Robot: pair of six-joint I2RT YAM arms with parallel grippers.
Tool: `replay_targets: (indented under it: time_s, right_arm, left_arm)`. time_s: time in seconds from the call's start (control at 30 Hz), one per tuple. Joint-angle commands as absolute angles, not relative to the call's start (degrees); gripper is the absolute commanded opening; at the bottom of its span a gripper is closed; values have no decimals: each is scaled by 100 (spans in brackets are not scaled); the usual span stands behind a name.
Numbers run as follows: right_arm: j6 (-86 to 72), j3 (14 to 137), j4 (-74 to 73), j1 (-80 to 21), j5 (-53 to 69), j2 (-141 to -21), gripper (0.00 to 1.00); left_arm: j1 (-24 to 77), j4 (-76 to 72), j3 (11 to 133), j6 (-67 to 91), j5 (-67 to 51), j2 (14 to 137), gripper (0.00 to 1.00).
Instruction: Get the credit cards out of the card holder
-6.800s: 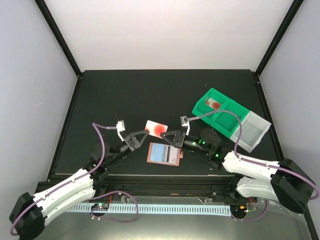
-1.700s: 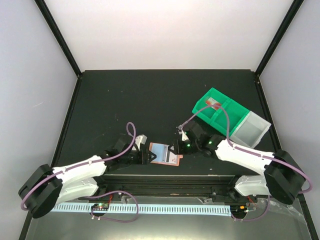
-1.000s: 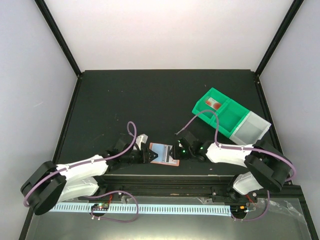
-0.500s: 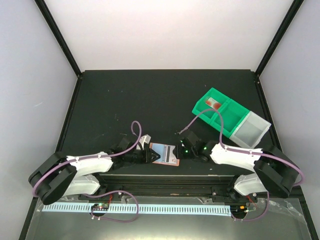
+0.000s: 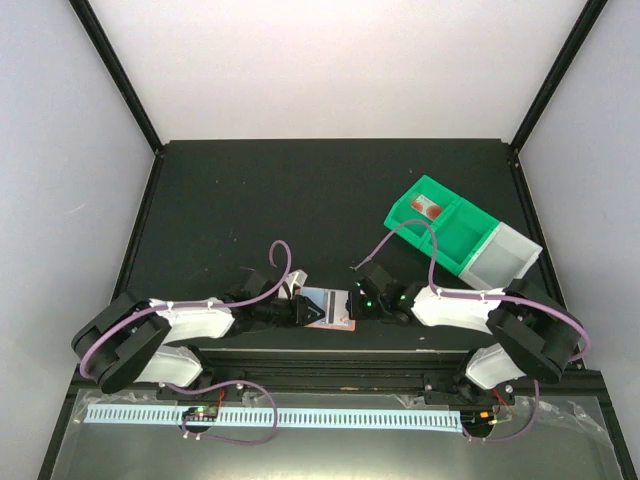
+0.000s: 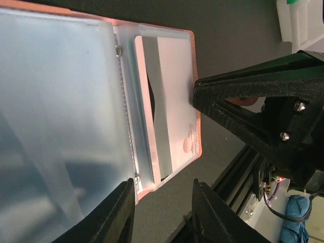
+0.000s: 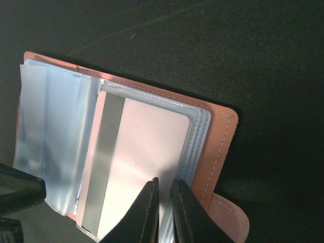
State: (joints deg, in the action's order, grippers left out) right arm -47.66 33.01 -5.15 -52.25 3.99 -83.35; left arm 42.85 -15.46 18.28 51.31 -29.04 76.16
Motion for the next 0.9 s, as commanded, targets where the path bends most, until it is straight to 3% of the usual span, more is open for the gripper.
replay_targets:
  time_s: [0.0, 0.5, 0.87]
  right_arm:
    - [-4651, 3299, -483, -5247, 286, -8456, 11]
    - [-4730, 2956, 11, -5247, 440, -8665, 1]
    - [-4803, 2808, 89, -5248, 466, -8690, 1]
  left_arm:
    - [4324, -1777, 2057, 5132, -2998, 7749, 34]
    - [4325, -2460, 2115, 5522, -2978, 8412, 33]
    - [4330, -3377, 1837, 6096, -3095, 8610, 22]
